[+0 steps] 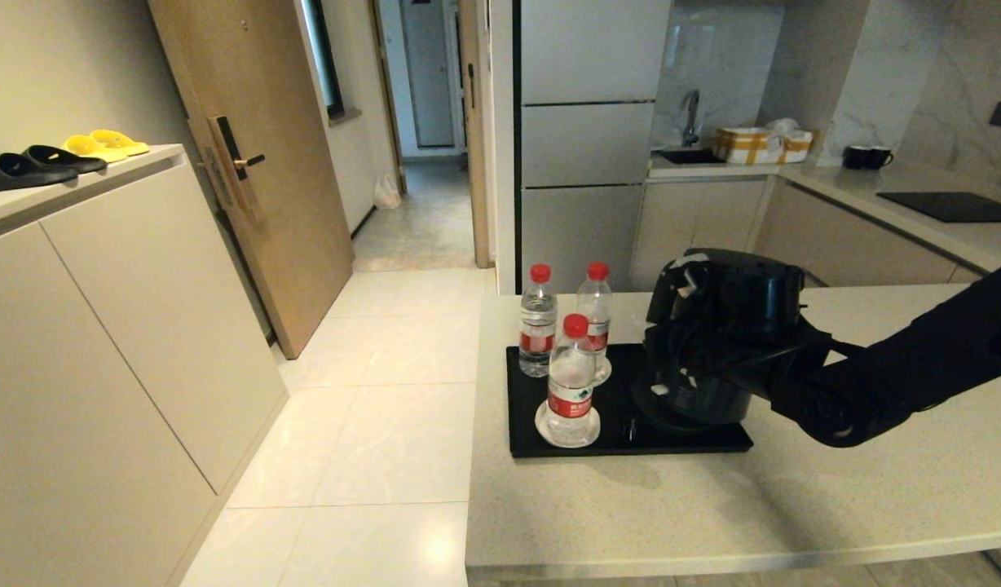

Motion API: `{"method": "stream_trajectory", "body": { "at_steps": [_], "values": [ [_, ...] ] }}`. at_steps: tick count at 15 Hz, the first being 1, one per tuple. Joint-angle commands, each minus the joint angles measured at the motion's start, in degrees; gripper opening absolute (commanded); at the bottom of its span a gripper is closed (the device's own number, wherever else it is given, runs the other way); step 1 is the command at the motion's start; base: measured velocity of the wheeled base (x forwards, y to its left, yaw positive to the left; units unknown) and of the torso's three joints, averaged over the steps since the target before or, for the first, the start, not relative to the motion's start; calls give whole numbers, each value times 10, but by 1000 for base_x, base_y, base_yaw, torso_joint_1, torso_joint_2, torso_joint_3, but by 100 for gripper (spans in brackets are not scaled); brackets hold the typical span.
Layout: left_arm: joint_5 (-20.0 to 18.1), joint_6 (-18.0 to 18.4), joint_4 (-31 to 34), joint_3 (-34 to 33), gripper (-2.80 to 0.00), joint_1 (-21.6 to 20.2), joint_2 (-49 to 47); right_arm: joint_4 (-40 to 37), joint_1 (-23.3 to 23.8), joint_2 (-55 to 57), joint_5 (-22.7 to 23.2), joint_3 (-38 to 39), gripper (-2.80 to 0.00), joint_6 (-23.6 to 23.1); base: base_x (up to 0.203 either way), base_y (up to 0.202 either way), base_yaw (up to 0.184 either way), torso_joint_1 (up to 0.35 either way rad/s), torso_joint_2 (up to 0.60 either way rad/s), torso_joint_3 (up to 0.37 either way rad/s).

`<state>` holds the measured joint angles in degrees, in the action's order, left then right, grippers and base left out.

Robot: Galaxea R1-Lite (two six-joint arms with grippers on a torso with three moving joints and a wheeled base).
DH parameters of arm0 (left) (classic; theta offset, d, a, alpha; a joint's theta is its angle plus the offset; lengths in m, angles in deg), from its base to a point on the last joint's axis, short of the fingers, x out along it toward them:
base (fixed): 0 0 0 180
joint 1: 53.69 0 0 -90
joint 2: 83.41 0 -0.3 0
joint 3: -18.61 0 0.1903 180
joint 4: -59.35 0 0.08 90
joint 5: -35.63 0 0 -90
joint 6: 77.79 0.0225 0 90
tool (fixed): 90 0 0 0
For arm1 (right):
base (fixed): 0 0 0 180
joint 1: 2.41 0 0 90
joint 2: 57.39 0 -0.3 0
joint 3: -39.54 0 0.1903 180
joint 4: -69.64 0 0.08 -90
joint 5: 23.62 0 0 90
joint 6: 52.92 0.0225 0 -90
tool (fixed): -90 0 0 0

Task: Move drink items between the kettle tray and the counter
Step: Return the kettle to its original position

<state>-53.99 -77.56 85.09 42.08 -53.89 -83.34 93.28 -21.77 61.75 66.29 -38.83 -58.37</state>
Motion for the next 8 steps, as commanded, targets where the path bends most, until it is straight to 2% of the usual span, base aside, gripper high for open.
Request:
{"method": "stream_trajectory", "body": {
  "at_steps": [1,8],
  "values": [
    [0,0,0,0,-280,0,-1,12,-11,18,-1,7,-280,-1,0,0,0,0,0,0],
    [1,0,0,0,-280,0,0,27,-26,43,-12,18,-280,-1,0,0,0,0,0,0]
  ]
}}
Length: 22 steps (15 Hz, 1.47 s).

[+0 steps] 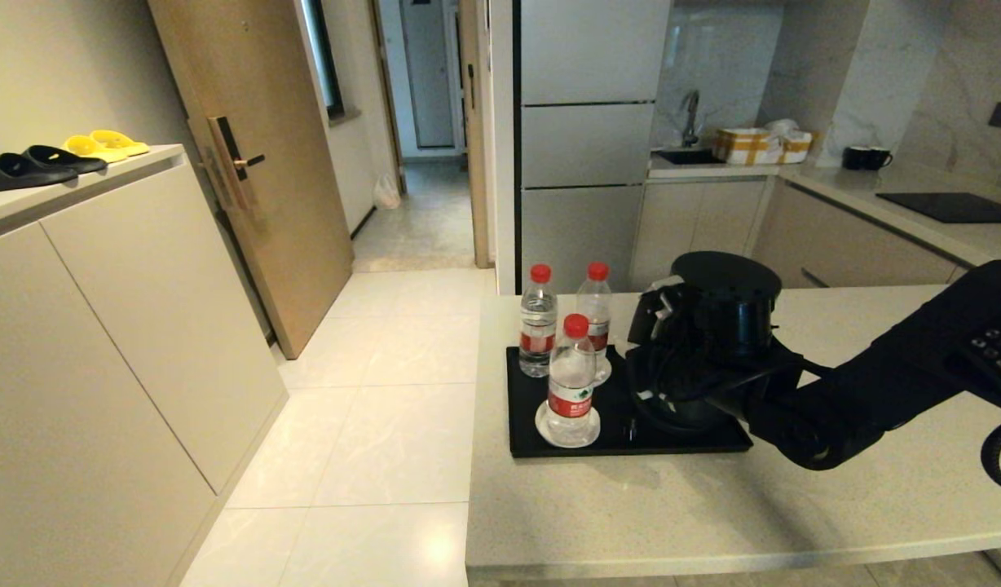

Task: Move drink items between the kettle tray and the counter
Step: Return the kettle to its original position

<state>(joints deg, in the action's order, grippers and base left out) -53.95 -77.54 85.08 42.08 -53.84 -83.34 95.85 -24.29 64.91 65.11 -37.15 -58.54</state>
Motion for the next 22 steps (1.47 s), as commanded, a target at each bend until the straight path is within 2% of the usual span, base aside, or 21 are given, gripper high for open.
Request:
{"method": "stream_trajectory", "body": {
  "at_steps": [1,4,8,17,20,22],
  "values": [
    [0,0,0,0,-280,0,0,3,-3,18,-1,5,-280,0,0,0,0,0,0,0],
    [-1,0,0,0,-280,0,-1,11,-9,38,-3,4,-280,0,0,0,0,0,0,0],
    [0,0,0,0,-280,0,-1,84,-31,64,-49,11,-280,-2,0,0,0,0,0,0],
    [-1,0,0,0,-280,0,-1,80,-26,30,-53,-7,-280,13,0,0,0,0,0,0],
    [0,0,0,0,-280,0,-1,83,-26,40,-65,-20,-280,23,0,0,0,0,0,0],
    [0,0,0,0,-280,0,-1,80,-26,39,-91,-28,-280,43,0,0,0,0,0,0]
  ]
}}
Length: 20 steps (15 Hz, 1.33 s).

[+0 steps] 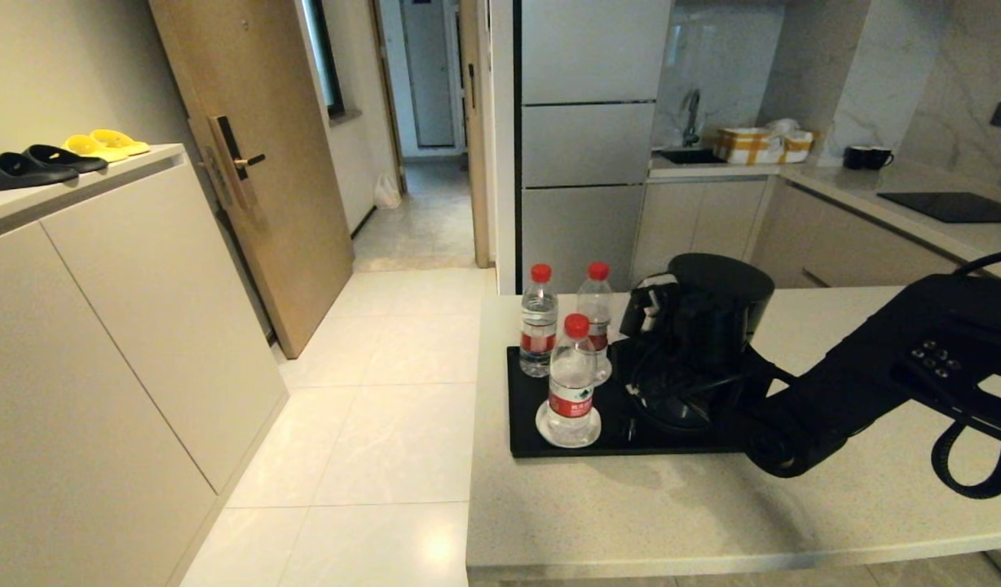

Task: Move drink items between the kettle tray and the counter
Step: Return the kettle to its original position

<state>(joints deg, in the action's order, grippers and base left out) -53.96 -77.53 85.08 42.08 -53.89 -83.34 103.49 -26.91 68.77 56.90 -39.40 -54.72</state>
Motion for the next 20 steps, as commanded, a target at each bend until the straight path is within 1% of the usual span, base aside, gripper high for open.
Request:
{"method": "stream_trajectory", "body": {
  "at_steps": [1,4,7,18,19,20],
  "values": [
    [0,0,0,0,-280,0,-1,3,0,2,-9,-5,-280,5,0,0,0,0,0,0],
    [0,0,0,0,-280,0,-1,4,-1,22,-9,-4,-280,2,0,0,0,0,0,0],
    [0,0,0,0,-280,0,-1,10,-6,41,-10,6,-280,-20,0,0,0,0,0,0],
    [0,0,0,0,-280,0,-1,-17,-5,28,-5,-4,-280,-15,0,0,0,0,0,0],
    [0,0,0,0,-280,0,-1,-17,-5,29,-5,-5,0,-15,0,0,0,0,0,0],
    [-1,0,0,0,-280,0,0,-17,-5,28,-5,-5,0,-15,0,0,0,0,0,0]
  ]
}}
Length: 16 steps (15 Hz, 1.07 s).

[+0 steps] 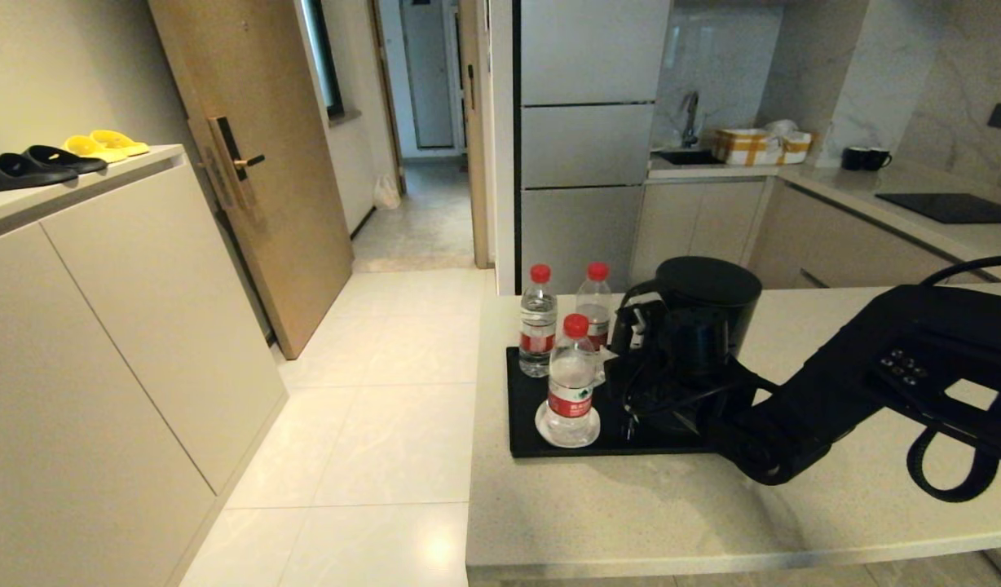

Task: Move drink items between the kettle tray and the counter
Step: Return the kettle to its original position

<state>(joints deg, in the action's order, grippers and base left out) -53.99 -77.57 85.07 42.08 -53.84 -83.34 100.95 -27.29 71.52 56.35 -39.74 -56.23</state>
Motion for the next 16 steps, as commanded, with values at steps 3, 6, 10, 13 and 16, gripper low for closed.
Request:
{"method": "stream_trajectory", "body": {
  "at_steps": [3,6,10,13,16],
  "values": [
    [1,0,0,0,-280,0,-1,11,-1,-1,1,-1,0,0,0,0,0,0,0,0],
    [1,0,0,0,-280,0,-1,16,2,-9,3,2,0,0,0,0,0,0,0,0],
    [0,0,0,0,-280,0,-1,7,2,-53,27,30,0,-1,0,0,0,0,0,0],
    [0,0,0,0,-280,0,-1,-3,4,-54,29,30,0,0,0,0,0,0,0,0],
    [1,0,0,0,-280,0,-1,-4,5,-55,28,30,0,0,0,0,0,0,0,0]
  ]
}}
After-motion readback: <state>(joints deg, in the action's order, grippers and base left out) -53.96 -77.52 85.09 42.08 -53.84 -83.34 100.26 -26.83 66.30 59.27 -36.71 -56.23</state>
